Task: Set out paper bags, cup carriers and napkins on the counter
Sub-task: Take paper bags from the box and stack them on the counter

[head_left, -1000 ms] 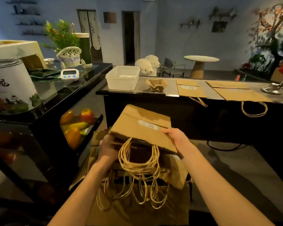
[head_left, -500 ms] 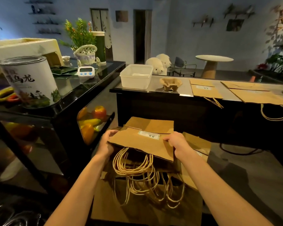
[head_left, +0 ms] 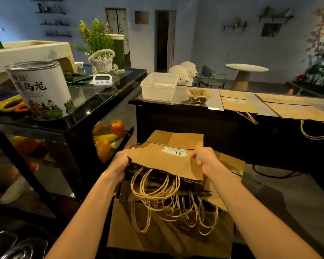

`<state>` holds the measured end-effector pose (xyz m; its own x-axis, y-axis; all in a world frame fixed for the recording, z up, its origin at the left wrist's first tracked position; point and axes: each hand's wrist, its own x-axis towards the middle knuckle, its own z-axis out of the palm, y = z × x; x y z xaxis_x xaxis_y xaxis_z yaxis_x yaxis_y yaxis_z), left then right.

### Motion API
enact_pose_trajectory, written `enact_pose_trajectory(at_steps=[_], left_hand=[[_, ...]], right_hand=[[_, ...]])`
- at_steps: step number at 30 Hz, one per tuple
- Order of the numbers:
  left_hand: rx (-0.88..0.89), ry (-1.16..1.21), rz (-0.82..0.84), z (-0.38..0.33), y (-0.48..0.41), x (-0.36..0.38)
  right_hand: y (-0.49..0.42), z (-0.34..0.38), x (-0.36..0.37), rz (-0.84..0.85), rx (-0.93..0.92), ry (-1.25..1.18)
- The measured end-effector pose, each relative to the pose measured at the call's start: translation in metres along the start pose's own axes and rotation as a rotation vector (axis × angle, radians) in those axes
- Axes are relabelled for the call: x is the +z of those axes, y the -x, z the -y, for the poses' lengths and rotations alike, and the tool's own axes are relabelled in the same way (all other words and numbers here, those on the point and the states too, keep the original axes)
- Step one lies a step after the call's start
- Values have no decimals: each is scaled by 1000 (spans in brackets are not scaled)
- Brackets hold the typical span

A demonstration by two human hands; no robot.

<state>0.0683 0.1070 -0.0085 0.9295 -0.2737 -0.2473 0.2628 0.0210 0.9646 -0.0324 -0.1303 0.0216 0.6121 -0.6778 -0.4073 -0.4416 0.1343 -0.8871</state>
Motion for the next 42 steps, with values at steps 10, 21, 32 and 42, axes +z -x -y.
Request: enact_pose_trajectory(at_steps=[10,21,32,42], left_hand=[[1,-104,40,-1,12,18],[224,-264,-80,-5,28,43],[131,-250,126,-23,39,83],[237,-269,231,-21,53,125]], right_hand=[[-9,-3,-11,-7,-117,-64],[0,5,-32,224,-151,-166],[5,-2,-73,231,-204,-39],[8,-3,-121,125,-359,4]])
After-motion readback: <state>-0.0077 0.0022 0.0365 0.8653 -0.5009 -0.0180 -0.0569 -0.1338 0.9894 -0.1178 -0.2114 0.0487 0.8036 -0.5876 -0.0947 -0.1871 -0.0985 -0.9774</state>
